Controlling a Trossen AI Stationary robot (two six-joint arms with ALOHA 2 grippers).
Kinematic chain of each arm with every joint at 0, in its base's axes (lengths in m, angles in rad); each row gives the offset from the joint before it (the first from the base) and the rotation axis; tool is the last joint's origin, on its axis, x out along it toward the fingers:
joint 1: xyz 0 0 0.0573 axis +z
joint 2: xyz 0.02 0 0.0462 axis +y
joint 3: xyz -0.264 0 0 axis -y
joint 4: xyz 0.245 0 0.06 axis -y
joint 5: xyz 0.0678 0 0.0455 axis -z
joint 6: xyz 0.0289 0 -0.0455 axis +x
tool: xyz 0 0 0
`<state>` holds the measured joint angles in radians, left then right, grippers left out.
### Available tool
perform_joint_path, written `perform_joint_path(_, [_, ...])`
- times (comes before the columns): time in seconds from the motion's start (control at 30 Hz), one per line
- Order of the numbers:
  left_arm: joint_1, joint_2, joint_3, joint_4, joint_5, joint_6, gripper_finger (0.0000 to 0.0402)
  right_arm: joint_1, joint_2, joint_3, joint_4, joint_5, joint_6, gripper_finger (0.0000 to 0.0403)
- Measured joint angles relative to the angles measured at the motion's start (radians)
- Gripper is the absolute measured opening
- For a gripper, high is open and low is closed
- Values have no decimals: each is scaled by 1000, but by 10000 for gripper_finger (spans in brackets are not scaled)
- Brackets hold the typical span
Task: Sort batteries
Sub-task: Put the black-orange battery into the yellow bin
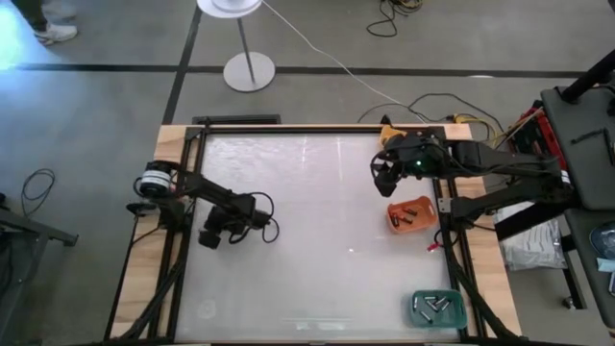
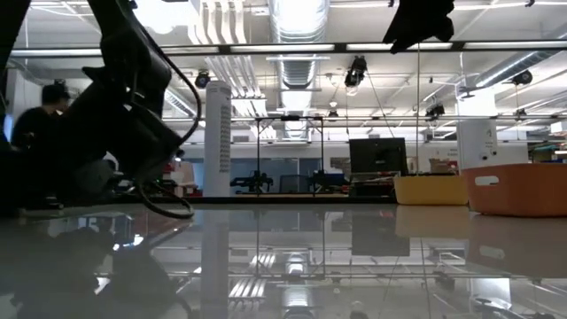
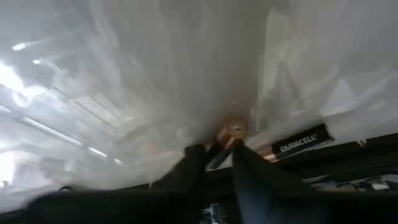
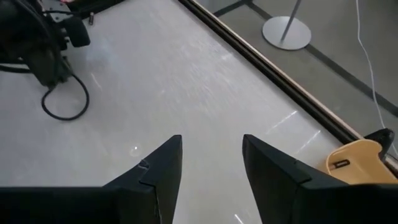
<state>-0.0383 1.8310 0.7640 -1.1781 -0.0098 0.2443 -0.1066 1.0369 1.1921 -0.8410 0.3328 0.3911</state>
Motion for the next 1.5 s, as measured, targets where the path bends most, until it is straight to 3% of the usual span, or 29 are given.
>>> perform_joint_path(0.07, [1, 29, 17, -12, 10, -18, 21, 0, -13, 7, -10, 0, -9, 162])
perform_joint_path(0.23, [20, 18, 83, -16, 44, -87, 15, 0, -69, 33, -20, 3, -28, 162])
perform_joint_path(0.47, [123, -211, 280, 131, 153, -249, 5, 0, -136, 37, -6, 5, -76, 145])
perform_joint_path(0.57, [228, -305, 357, 275, 182, -400, 4, 0, -137, 37, 17, -6, -95, 138])
perform_joint_path(0.8, [438, -422, 479, 791, 280, -625, 3, -4, -36, 22, 99, -187, -243, 137])
perform_joint_path(0.9, [449, -408, 559, 881, 285, -623, 3, -10, 31, 23, 231, -227, -279, 151])
perform_joint_path(1.1, [409, -324, 755, 884, 281, -542, 2, -58, 96, 89, 505, -258, -365, 199])
perform_joint_path(1.23, [363, -275, 896, 881, 239, -455, 2, -118, 111, 160, 572, -373, -328, 221])
perform_joint_path(1.5, [327, -147, 1131, 787, 206, -340, 2, -143, 163, 243, 662, -394, -306, 200])
